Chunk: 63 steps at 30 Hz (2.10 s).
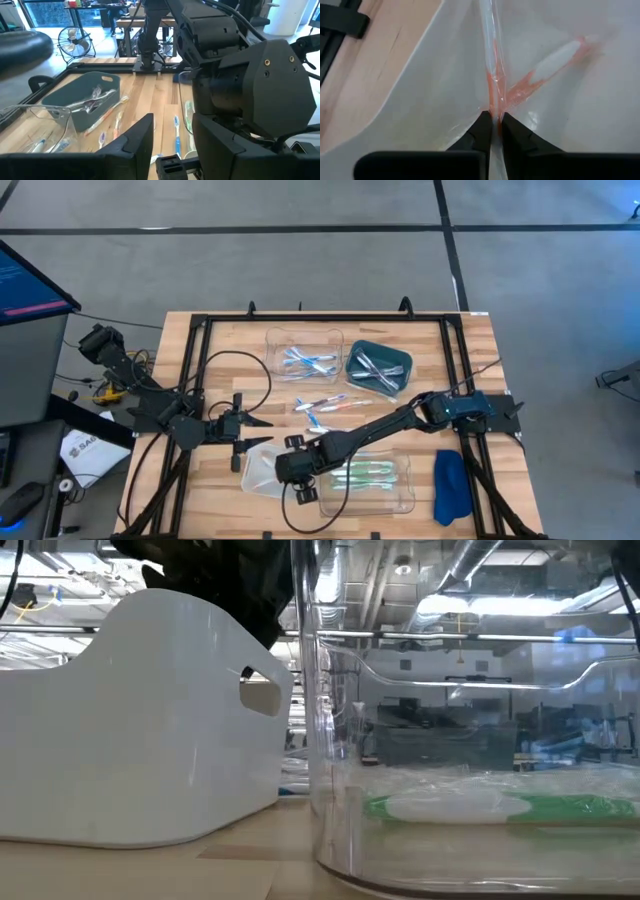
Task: Pick & Place Toothbrushes
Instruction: Put the orange toothbrush into the white bin
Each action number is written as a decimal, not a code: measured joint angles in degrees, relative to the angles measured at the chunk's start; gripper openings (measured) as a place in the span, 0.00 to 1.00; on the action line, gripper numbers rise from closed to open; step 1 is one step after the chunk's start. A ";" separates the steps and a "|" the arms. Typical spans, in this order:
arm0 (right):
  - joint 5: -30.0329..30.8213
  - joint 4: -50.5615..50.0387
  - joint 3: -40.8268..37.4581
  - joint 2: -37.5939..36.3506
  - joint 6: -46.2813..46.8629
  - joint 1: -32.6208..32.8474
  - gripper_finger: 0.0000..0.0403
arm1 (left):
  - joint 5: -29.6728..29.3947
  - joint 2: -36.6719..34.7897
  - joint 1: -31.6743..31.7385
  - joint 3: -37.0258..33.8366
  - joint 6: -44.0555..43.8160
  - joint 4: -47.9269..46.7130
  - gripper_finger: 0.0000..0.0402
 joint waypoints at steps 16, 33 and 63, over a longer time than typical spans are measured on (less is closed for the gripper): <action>0.02 -1.29 0.04 0.01 -1.38 -0.01 0.21 | 0.02 -0.02 0.00 0.00 -0.02 0.00 0.33; 0.26 -11.13 6.71 -1.52 -3.08 -0.21 0.49 | 0.63 0.00 0.02 0.00 -0.02 0.00 0.33; 3.91 -53.22 18.27 -2.55 -9.71 -8.67 0.28 | 2.03 -0.01 0.02 0.02 -0.47 -0.04 0.33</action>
